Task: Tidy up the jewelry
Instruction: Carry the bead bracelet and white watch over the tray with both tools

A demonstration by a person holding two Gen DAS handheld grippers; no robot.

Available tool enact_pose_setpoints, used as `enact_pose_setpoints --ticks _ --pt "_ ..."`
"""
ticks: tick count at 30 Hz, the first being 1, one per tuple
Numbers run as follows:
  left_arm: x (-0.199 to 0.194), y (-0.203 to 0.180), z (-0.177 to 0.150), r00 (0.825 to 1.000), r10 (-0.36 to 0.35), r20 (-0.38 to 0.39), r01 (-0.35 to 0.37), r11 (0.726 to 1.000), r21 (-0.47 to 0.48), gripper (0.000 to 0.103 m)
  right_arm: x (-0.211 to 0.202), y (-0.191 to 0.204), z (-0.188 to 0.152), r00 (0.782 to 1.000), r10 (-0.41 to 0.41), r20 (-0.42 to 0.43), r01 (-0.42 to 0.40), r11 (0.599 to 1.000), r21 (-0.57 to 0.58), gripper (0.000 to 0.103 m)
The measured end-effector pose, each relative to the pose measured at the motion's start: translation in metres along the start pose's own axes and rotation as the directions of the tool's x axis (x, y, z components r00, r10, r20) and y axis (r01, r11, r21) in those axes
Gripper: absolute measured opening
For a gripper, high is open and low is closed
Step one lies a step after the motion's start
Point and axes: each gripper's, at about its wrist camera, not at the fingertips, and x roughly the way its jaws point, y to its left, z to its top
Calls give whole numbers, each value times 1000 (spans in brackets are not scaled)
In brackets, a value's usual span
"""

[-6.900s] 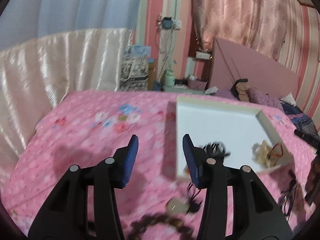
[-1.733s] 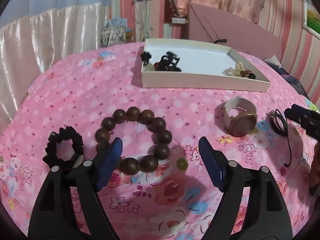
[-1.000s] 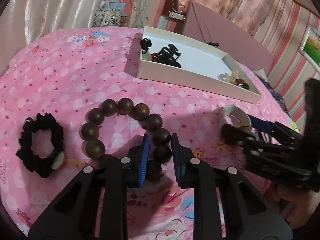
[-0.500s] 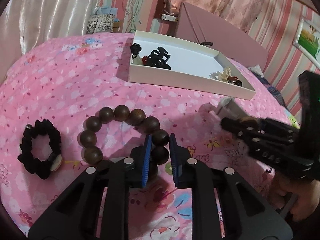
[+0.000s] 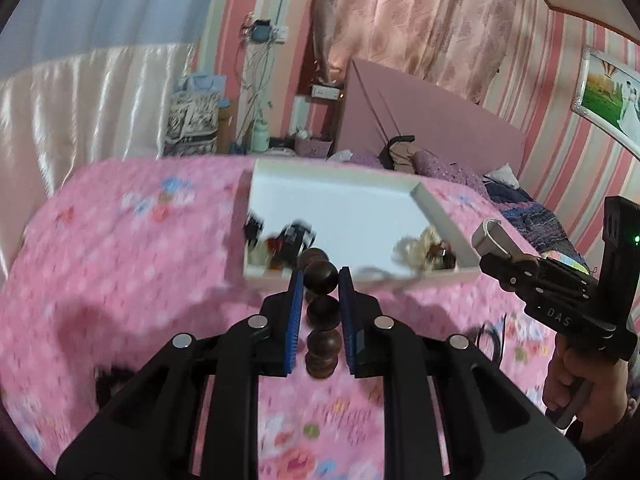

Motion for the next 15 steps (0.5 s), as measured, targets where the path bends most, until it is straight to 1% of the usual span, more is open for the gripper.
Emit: enact_pose_setpoints --ticks 4,8,10,13,15 --pt "6 -17 28 999 -26 31 24 999 46 16 7 -21 22 999 -18 34 18 1000 10 38" --pt "15 -32 47 997 -41 60 38 998 56 16 22 -37 40 999 -26 38 26 1000 5 38" --pt "24 -38 52 996 -51 68 48 998 41 16 29 -42 44 999 -27 40 27 1000 -1 38" --pt "45 -40 55 994 -91 62 91 996 0 16 39 -50 41 998 -20 54 19 1000 23 38" --pt "61 -43 54 994 -87 65 87 996 -4 16 44 -57 36 998 -14 62 11 998 56 38"
